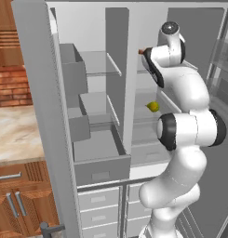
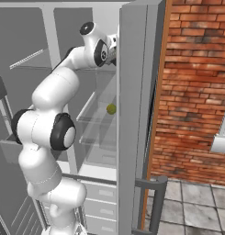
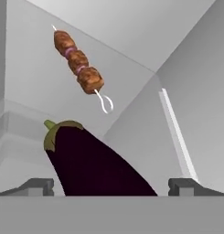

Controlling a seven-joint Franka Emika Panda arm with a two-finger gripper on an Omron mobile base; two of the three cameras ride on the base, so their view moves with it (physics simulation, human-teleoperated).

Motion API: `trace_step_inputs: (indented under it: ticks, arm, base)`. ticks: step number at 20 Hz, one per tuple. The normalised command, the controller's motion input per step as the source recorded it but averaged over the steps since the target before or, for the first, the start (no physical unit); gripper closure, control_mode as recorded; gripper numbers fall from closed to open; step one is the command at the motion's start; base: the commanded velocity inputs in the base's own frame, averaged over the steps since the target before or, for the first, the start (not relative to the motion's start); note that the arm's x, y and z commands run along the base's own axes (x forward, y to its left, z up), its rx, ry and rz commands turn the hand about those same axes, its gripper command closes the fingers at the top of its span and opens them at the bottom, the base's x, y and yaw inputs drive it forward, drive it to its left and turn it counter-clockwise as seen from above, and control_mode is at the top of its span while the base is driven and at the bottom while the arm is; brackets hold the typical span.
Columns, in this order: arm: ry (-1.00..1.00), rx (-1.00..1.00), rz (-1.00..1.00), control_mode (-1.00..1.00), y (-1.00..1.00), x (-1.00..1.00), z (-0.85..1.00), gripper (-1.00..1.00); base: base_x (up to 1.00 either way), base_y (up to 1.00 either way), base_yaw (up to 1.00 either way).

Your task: Take the pear and eggplant from the fridge shelf and place them in the freezer drawer to begin freezing them.

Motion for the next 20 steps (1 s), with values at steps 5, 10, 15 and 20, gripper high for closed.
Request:
trace_step_inputs:
  ticks: [5, 10, 15, 20]
  arm:
    - [0.01, -0.1, 0.06, -1.0, -0.05, -0.26, -0.73, 1.0]
    - [0.0, -0.06, 0.07, -1.0, 0.04, -0.16, -0.29, 1.0]
    - [-0.14, 0.0, 0.1, -1.0, 0.07, -0.39, 0.01, 1.0]
    - [-0.25, 0.0, 0.14, -1.0, 0.26, -0.96, 0.16, 1.0]
  base:
    - [0.0, 0.0, 0.0]
    - [0.0, 0.0, 0.0]
    - [0.0, 0.0, 0.0]
    - [0.0, 0.0, 0.0]
